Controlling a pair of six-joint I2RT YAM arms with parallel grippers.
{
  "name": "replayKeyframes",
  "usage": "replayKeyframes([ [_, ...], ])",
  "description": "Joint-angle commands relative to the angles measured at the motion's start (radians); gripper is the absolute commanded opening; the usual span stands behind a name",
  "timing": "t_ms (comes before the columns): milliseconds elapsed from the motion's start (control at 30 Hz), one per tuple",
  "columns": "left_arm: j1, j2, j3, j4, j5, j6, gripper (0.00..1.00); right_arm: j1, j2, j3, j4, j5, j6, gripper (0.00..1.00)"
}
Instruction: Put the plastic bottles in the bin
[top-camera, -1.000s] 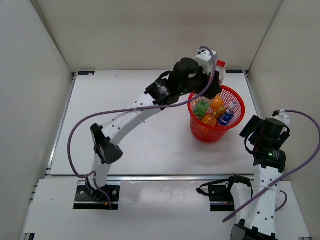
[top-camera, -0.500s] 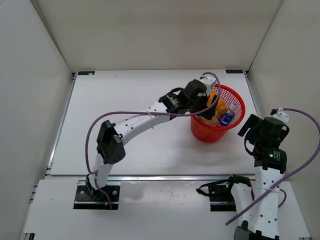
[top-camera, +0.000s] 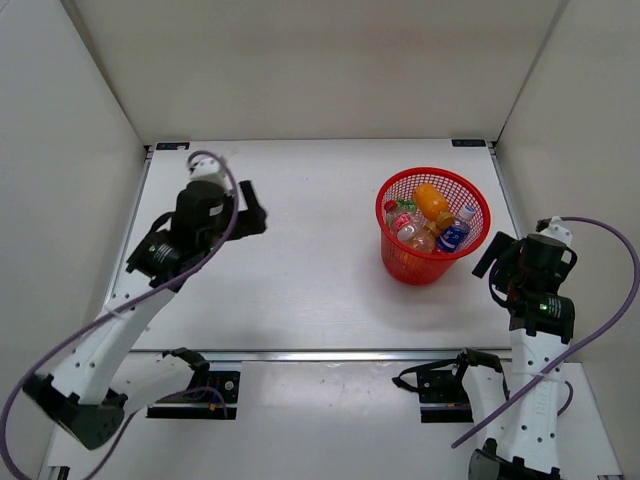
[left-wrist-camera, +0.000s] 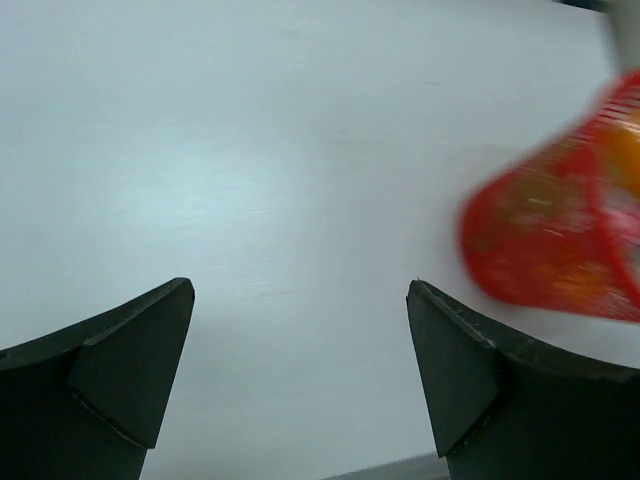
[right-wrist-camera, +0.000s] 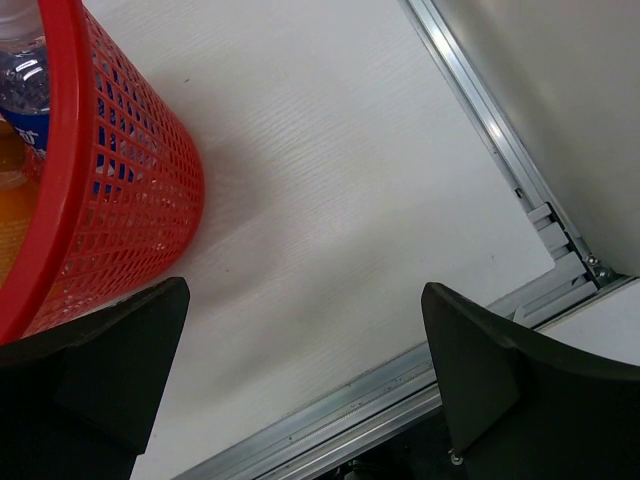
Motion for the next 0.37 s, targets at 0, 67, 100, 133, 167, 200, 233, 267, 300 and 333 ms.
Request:
replayKeyframes([
  [0,0.172,-0.098,-0.162,-0.228,-0.104,-0.027,0.99,0.004,-0.017,0.013,-0.002,0.029,-0.020,0.99],
  [67,0.222,-0.174,-0.237,-0.253,-0.147,-0.019,0.98,0.018,-0.021,-0.003,0.003,0.034,-0.023,1.00],
  [100,0.244,-0.222,-0.269,-0.260,-0.148,-0.005,0.99,0.021,-0.027,-0.004,0.004,0.035,-0.014,0.99],
  [133,0.260,-0.251,-0.285,-0.270,-0.132,0.012,0.99,0.032,-0.029,-0.009,0.004,0.037,-0.011,0.99],
  [167,0.269,-0.262,-0.296,-0.267,-0.125,0.013,0.98,0.035,-0.033,-0.009,-0.005,0.038,-0.009,1.00],
  [200,0.263,-0.270,-0.294,-0.273,-0.119,0.010,0.99,0.039,-0.038,-0.007,-0.007,0.053,0.006,1.00],
  [233,0.260,-0.277,-0.297,-0.271,-0.124,0.006,0.99,0.044,-0.044,-0.015,-0.010,0.055,0.012,1.00],
  [267,0.251,-0.284,-0.306,-0.265,-0.124,0.003,0.98,0.046,-0.043,-0.011,-0.013,0.061,0.009,0.99],
  [300,0.249,-0.293,-0.308,-0.259,-0.112,0.007,0.99,0.047,-0.041,-0.012,-0.013,0.051,0.008,1.00],
  [333,0.242,-0.290,-0.313,-0.250,-0.113,0.006,0.99,0.047,-0.049,-0.015,-0.013,0.055,0.006,1.00],
])
